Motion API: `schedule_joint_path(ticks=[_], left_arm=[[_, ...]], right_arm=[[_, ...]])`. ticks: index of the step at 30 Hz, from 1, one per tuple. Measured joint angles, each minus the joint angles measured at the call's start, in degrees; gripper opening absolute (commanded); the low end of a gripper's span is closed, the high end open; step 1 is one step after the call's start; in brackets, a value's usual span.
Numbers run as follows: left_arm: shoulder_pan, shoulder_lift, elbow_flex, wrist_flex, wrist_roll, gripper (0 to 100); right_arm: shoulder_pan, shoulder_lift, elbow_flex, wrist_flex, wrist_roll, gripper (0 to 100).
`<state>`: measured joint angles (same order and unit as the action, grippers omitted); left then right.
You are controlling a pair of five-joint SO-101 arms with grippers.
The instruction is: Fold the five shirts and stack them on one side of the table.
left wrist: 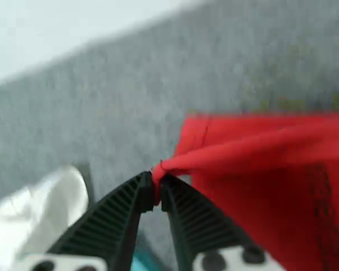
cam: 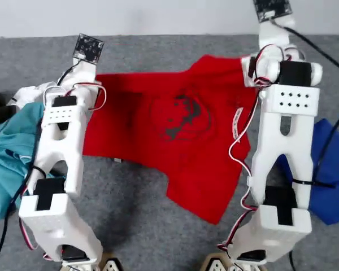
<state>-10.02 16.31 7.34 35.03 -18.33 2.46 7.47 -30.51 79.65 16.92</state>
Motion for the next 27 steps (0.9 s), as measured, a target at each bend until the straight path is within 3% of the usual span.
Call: schedule_joint_path(ticks=[7, 15, 27], left_arm=[[-1.8, -7.7, 0.0, 17.0, -1.2, 1], [-2.5, -11.0, 0.0, 32.8, -10.7, 1], [-3.2, -11.0, 2.0, 35.1, -13.6, 1]], right_arm=[[0.0, -5.1, 0.6, 20.0, 5.0, 1.0], [-0.4, -15.6, 21.0, 20.7, 8.7, 1.0], [-8.4, -36.9, 54.6, 16.8, 10.1, 1.0]])
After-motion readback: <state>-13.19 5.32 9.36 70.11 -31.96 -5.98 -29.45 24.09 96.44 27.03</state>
